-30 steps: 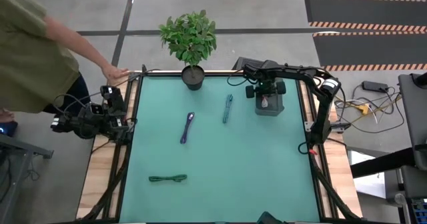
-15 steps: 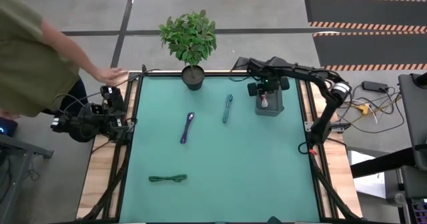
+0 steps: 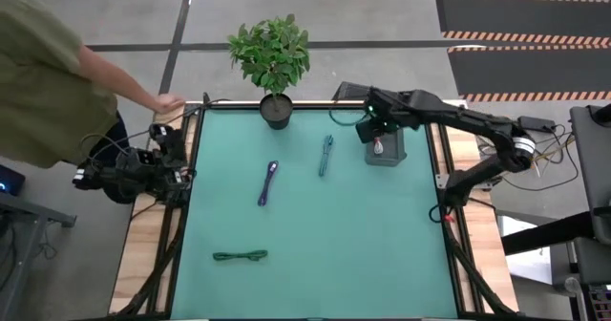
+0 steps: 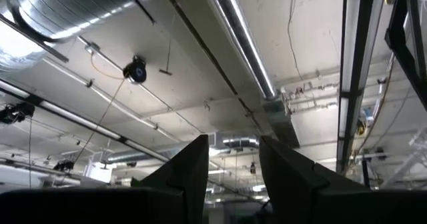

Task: Pick and place USB-C Cables
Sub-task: Put the purple charger cable into the black bin

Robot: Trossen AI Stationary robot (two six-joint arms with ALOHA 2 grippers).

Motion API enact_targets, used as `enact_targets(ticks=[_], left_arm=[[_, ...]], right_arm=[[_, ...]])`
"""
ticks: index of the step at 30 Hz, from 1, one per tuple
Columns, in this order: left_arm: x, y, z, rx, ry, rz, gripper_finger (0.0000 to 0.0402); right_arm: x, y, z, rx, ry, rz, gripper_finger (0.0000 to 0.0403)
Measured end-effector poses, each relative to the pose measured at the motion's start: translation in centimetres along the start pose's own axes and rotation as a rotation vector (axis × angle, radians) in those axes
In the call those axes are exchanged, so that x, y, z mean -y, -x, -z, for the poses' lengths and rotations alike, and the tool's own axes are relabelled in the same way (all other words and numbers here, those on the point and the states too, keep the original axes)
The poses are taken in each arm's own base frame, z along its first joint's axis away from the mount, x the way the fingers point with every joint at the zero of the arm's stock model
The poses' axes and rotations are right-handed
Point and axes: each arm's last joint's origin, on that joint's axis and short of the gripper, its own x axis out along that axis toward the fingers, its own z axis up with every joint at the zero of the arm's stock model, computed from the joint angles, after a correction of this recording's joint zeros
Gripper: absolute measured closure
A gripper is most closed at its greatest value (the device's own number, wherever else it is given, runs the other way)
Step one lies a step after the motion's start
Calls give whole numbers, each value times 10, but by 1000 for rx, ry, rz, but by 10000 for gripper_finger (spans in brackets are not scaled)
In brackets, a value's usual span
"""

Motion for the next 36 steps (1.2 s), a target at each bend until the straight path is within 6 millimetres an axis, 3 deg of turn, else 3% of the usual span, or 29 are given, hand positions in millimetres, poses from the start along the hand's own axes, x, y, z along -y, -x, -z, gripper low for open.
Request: enact_targets(ticks=[3,6,13,18,27,36], left_arm=[[2,0,5,-49,43,21,283],[5,0,10,-96,143,37,283],[16,-1,31,-279,304,74,283],[25,-2,47,-400,403,76,283],[39,-8,70,-583,578,8,283],[55,-15,94,-748,660,-41,283]], right_arm=[[-11,13,13,90,98,-12,315],[-20,13,27,163,172,-82,336],[-24,-14,71,307,255,-234,384],[-19,-32,101,449,302,-350,394],[-21,-34,123,804,364,-659,394],[-25,-43,138,871,362,-763,394]])
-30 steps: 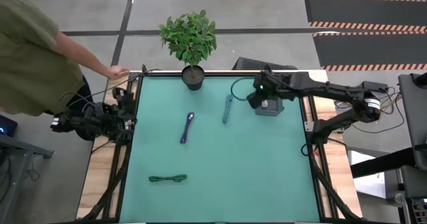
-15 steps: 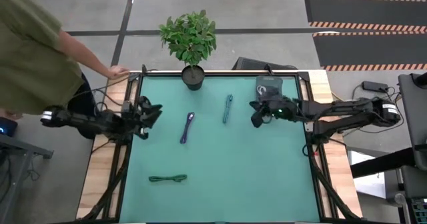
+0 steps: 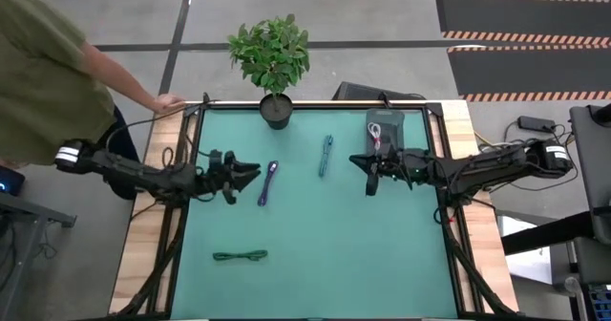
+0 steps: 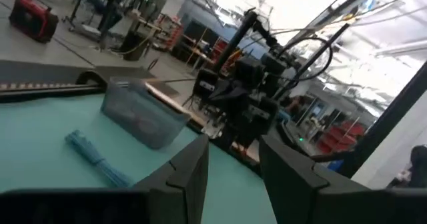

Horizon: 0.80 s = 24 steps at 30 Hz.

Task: Pick and place USB-C Cables
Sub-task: Put the purple charger cable into the black bin

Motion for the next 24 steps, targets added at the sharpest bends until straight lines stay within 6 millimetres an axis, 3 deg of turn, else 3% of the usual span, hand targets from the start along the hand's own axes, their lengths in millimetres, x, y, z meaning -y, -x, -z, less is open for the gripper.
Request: enact_targets(ticks=[8,14,18,24], left_arm=[[6,-23,11,-97,54,-57,283],[9,-50,27,-260,83,-248,283],[13,-68,36,-440,59,-421,283],[16,-81,42,-721,0,-791,283]], right_arm=[[-5,2,1,-3,92,-24,394],[-8,-1,-10,26,142,-27,394],[-9,-2,-12,34,174,-27,394],[-8,-2,-12,33,189,-23,394]])
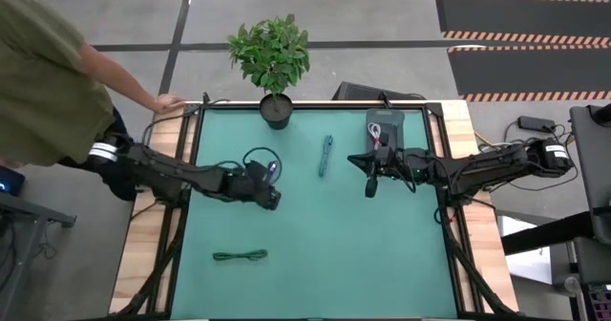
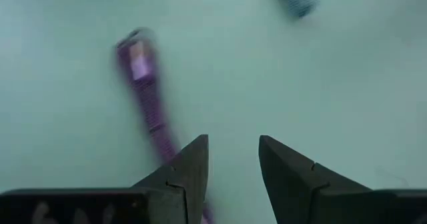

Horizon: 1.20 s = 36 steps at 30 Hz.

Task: Pick and place USB-C Cables
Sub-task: Put the purple charger cable into the black bin

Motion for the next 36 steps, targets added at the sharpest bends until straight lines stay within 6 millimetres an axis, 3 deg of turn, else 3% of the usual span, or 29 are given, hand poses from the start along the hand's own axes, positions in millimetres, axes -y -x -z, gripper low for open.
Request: enact_targets(ticks=[11,21,36], left_arm=[[8,-27,10,-114,-31,-144,283],[0,-34,3,20,-52,-227,283],[-6,-47,15,-74,-54,-240,283]], right_arm=[[0,0,8,-77,-31,4,394],[0,0,4,-58,0,3,394],[-1,-4,31,-168,-19,9,394]])
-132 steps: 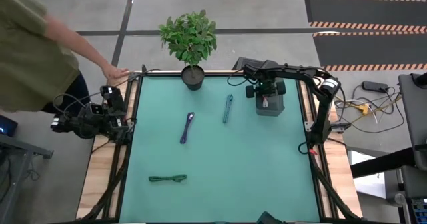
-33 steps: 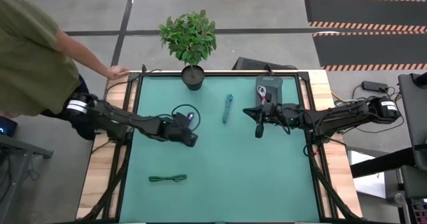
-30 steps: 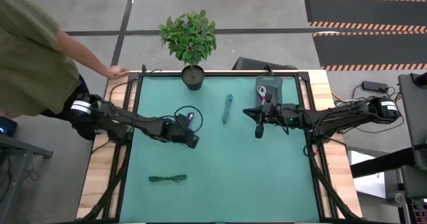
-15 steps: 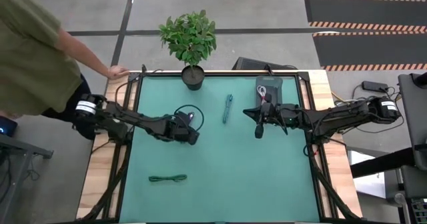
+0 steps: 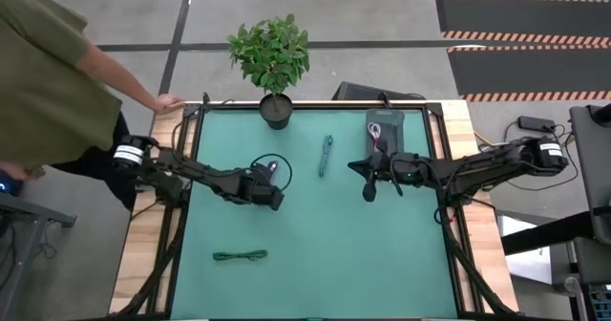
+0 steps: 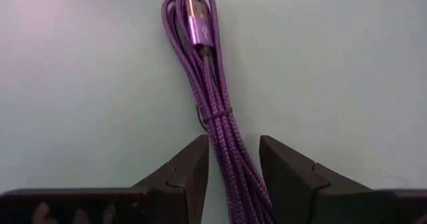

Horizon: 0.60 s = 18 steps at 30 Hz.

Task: Pick and place USB-C Cables
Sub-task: Put the purple charger cable into the black bin

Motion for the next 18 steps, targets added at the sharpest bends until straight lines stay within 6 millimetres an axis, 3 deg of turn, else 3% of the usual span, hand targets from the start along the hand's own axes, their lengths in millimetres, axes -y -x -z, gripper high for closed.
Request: enact_targets(ticks=[9,14,18], left_arm=[[0,-12,7,-22,-35,-52,283],[1,-12,8,-32,-23,-47,287],[2,-12,8,-38,-15,-37,317]], right_arm=[[0,-1,10,-41,-113,1,394],[-2,-3,-6,25,-81,-11,394],[-3,-5,-23,78,-7,-15,394]])
